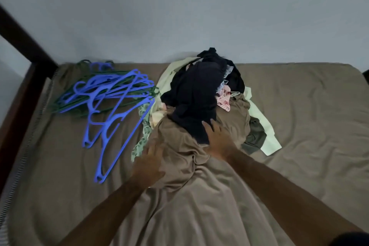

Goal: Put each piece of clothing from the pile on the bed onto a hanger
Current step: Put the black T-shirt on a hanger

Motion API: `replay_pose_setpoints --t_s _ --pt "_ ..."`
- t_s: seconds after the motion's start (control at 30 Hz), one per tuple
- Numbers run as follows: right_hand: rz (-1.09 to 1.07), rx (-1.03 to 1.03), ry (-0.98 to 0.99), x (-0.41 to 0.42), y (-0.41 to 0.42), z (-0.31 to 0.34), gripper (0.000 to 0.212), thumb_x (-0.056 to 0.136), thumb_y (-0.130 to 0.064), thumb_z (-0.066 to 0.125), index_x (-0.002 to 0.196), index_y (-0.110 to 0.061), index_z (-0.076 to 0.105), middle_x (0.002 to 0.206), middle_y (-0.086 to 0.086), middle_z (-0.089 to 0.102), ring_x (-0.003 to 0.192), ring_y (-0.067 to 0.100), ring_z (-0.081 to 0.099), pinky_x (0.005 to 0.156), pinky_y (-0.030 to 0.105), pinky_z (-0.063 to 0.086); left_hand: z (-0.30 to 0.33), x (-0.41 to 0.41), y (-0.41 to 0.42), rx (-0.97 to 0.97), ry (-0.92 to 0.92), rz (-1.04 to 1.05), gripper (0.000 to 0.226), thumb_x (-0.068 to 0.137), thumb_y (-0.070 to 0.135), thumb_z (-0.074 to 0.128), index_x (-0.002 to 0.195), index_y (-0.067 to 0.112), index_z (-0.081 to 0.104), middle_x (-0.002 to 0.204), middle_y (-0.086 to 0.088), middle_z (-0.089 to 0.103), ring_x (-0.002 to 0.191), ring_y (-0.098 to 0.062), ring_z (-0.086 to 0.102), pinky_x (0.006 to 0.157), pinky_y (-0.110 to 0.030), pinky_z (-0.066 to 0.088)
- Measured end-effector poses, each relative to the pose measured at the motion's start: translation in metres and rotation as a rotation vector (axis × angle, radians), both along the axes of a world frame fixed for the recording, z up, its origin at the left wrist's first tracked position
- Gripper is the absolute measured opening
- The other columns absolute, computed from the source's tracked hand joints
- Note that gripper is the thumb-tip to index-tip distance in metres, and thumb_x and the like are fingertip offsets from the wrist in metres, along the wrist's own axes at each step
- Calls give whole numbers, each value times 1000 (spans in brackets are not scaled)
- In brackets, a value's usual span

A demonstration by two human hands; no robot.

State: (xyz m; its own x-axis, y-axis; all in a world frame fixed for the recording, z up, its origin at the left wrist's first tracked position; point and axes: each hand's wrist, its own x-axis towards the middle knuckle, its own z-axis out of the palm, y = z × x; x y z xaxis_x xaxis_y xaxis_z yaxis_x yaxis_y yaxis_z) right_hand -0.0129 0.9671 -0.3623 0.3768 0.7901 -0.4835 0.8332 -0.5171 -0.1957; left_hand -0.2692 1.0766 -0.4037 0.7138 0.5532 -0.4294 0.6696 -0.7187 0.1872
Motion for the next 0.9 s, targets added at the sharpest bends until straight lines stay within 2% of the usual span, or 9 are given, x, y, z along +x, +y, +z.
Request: replay_pose_setpoints --t_s 0.07,0.13,0.2,0.3,0.4,0.47,0.63,0.77,0.9 --pt "-30 -53 -5 10 12 -31 111 84 -46 74 159 -34 -6 167 7 -8 150 38 16 115 52 30 -39 19 0 11 -21 2 136 52 59 83 159 39 2 168 -11 1 143 -49 28 92 -61 51" --pt "-68 23 28 28 25 -53 95 84 -49 71 157 -35 12 163 6 12 145 37 24 111 51 33 -66 42 3 78 -60 -1 133 51 66 79 159 41 5 168 -9 -3 144 -54 22 92 -69 45" --pt "-232 317 106 48 39 -64 63 82 -50 67 138 -33 44 140 1 42 130 28 42 105 44 40 -75 69 8 208 -137 -18 117 60 73 66 159 39 13 168 -10 1 140 -53 31 94 -73 39" --pt "-592 741 218 79 73 -66 57 69 -61 67 114 -29 53 115 -8 58 110 15 58 96 44 51 -77 107 15 312 -193 -61 112 67 73 67 159 35 15 168 -11 2 132 -53 41 100 -75 30" --pt "-511 527 133 110 106 -67 72 75 -73 67 128 -25 57 132 -5 61 124 22 56 102 45 48 -75 148 16 340 -220 -115 113 73 41 78 159 37 5 168 -9 -4 140 -53 31 101 -73 31" --pt "-393 411 43 131 118 -60 56 85 -60 67 117 -14 66 121 5 66 116 29 60 91 39 49 -69 168 22 328 -256 -71 117 73 19 76 159 39 -1 168 -6 -7 142 -51 31 96 -64 43" --pt "-278 688 128 203 50 -7 28 94 -39 66 104 -14 73 96 -1 73 90 15 65 75 35 47 -35 210 69 265 -486 311 117 63 -13 54 160 32 6 168 -5 3 126 -44 50 57 -40 49" --pt "-314 743 299 260 -48 25 31 96 -36 64 80 -10 68 63 -15 57 62 -5 51 62 19 39 -5 245 105 360 -372 244 112 59 -1 65 157 25 19 160 -6 24 130 -42 43 82 -56 52" --pt "-869 987 646 301 -149 20 19 96 -25 60 91 -13 73 89 1 71 84 14 66 73 23 55 -5 252 119 487 -103 125 107 62 12 78 156 19 25 160 -10 25 137 -44 32 95 -68 41"
